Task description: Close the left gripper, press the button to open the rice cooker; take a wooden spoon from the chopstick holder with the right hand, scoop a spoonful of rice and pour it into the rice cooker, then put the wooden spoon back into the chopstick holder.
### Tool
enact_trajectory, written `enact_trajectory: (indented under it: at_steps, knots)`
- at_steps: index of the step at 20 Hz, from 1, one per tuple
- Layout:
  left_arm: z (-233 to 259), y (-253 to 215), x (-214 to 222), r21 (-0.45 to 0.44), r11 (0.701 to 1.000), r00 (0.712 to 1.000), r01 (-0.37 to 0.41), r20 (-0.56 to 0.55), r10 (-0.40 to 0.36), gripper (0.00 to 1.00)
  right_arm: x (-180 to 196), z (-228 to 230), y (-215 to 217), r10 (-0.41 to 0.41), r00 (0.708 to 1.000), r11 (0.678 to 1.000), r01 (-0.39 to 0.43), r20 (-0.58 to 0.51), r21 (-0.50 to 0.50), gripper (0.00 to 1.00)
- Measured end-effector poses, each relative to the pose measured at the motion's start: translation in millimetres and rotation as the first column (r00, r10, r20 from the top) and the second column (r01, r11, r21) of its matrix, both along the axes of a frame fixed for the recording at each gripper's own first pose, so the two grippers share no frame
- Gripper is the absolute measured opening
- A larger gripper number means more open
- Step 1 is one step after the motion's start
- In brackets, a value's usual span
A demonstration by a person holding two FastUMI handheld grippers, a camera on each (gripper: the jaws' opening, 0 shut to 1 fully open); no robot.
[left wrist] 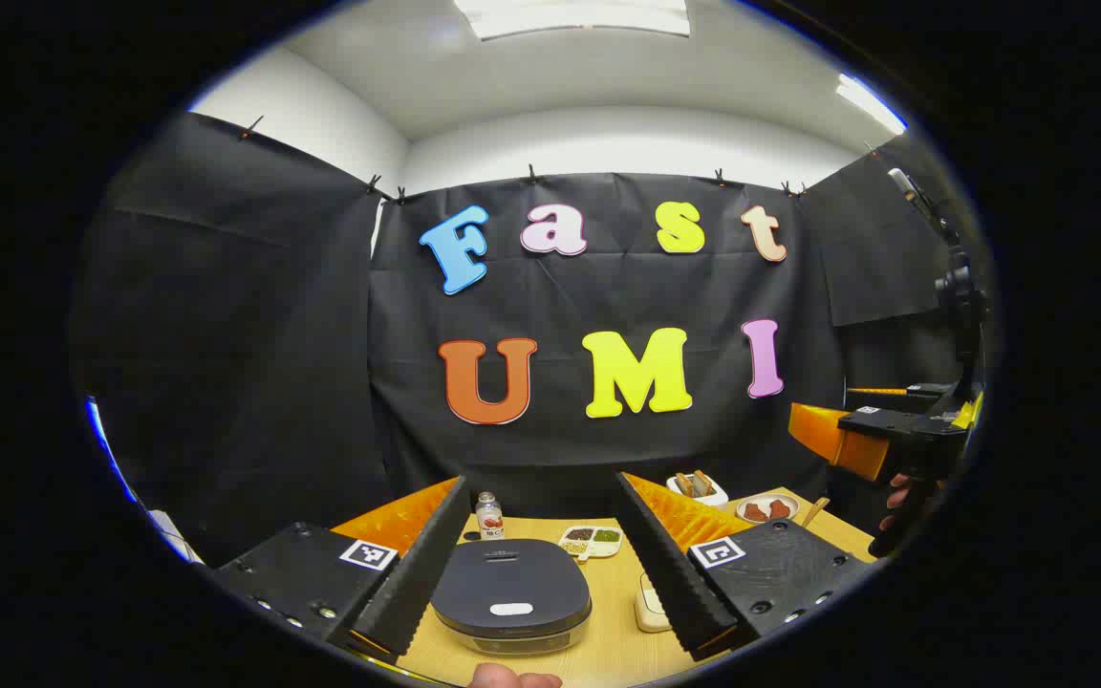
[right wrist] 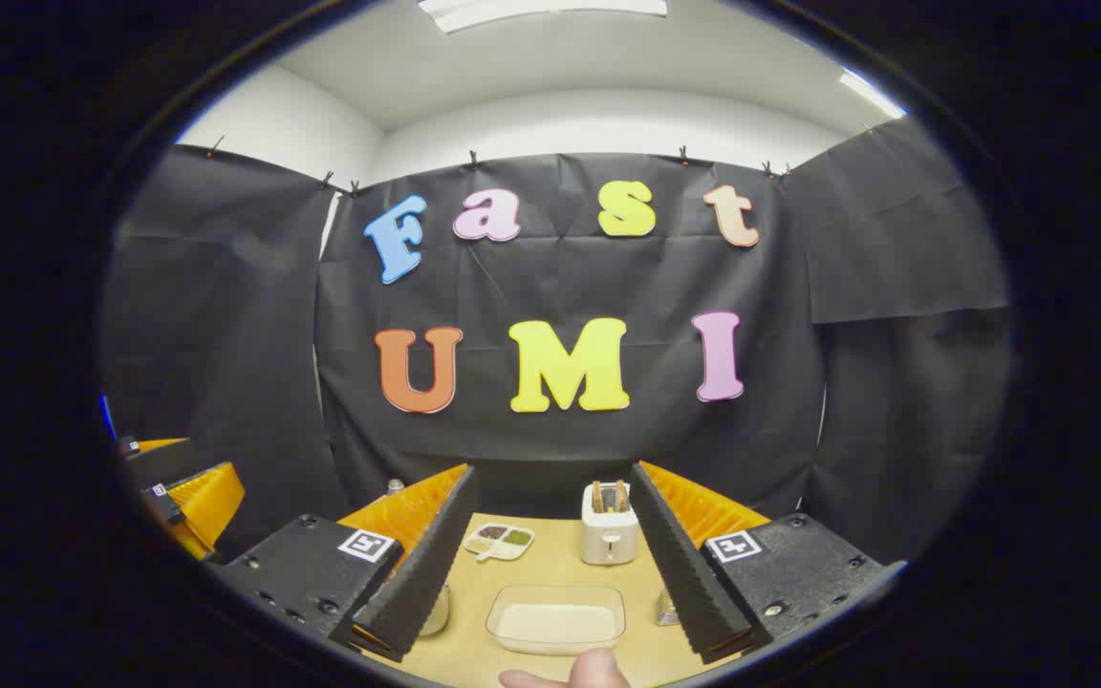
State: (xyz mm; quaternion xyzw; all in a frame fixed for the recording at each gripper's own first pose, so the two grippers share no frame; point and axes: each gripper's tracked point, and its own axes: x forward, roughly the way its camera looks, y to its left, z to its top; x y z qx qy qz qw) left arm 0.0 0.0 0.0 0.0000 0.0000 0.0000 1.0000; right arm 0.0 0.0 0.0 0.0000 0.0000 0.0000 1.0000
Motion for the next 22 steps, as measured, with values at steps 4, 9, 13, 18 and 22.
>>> enact_trajectory:
  at_steps: [4, 9, 13, 18, 22]
  knots:
    - [-2, 12, -1, -0.030, 0.999, 0.999, -0.036, -0.022, 0.036, 0.96, 1, -1, 20, 0.050, 0.999, 0.999, -0.050, -0.001, 0.018, 1.00]
    - [-1, 17, -4, -0.032, 0.998, 0.998, -0.055, -0.031, 0.054, 0.96, 9, 0, 26, 0.078, 0.997, 0.996, -0.078, -0.004, 0.037, 1.00]
    - [-4, 24, -7, -0.030, 0.997, 0.997, -0.073, -0.042, 0.072, 0.96, 12, -1, 34, 0.101, 0.995, 0.994, -0.100, -0.012, 0.037, 1.00]
    - [-4, 29, -7, -0.024, 0.996, 0.995, -0.086, -0.043, 0.085, 0.96, 17, -3, 36, 0.095, 0.995, 0.995, -0.094, -0.028, 0.042, 1.00]
    - [-4, 27, -7, -0.026, 0.997, 0.996, -0.074, -0.047, 0.072, 0.96, 13, 2, 33, 0.087, 0.996, 0.995, -0.086, -0.008, 0.051, 1.00]
